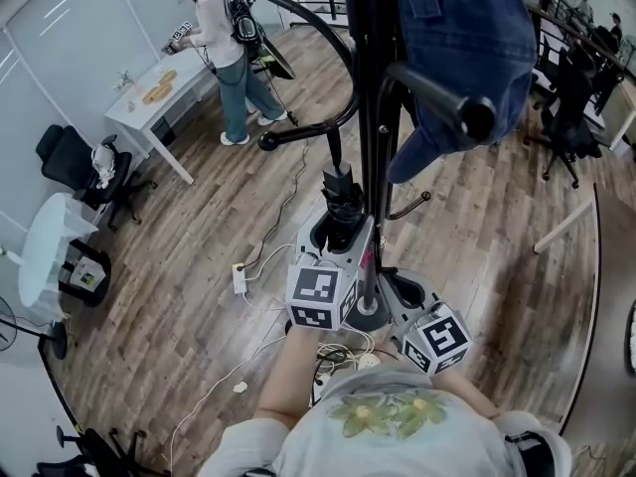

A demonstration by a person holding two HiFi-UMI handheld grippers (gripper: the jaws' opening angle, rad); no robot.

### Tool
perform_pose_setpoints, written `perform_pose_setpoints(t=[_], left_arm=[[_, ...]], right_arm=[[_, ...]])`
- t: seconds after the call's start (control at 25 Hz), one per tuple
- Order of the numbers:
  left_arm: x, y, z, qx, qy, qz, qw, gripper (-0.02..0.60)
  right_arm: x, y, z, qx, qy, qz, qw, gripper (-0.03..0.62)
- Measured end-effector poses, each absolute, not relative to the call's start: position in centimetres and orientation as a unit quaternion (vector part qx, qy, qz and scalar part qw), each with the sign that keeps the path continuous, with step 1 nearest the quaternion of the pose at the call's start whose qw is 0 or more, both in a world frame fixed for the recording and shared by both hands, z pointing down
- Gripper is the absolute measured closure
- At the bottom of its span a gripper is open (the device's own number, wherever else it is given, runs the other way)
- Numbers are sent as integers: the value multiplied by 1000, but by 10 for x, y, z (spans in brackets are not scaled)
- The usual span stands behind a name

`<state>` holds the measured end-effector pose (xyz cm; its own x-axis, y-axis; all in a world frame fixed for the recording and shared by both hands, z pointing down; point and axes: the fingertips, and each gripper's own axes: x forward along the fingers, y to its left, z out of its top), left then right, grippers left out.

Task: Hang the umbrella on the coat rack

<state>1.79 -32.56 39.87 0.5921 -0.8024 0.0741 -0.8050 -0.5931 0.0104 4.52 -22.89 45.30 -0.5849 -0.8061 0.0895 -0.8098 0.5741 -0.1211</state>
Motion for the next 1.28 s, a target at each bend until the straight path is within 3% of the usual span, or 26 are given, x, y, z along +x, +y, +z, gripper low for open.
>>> perform_pose_setpoints(t=[0.36,0.76,0.96,1.08,1.2,1.28], left_arm=[[9,-308,396,906,-421,29,37,238],[-30,-271,382,898,-438,-16,33,255],[-43,-257,378,891,-453,-35,25,329],[-49,-250,384,886,-463,-33,27,419],[-52,-242,388,881,-469,-44,38,555],[-51,-236,388,880,-469,-57,45,581]], right_arm=[[37,-223,454,457,-886,80,8,589],[28,-222,440,452,-890,66,-13,591],[16,-217,435,435,-898,59,-14,591],[10,-213,430,425,-903,54,-15,591],[9,-210,426,421,-906,49,-15,591],[9,-209,424,419,-907,46,-16,591]])
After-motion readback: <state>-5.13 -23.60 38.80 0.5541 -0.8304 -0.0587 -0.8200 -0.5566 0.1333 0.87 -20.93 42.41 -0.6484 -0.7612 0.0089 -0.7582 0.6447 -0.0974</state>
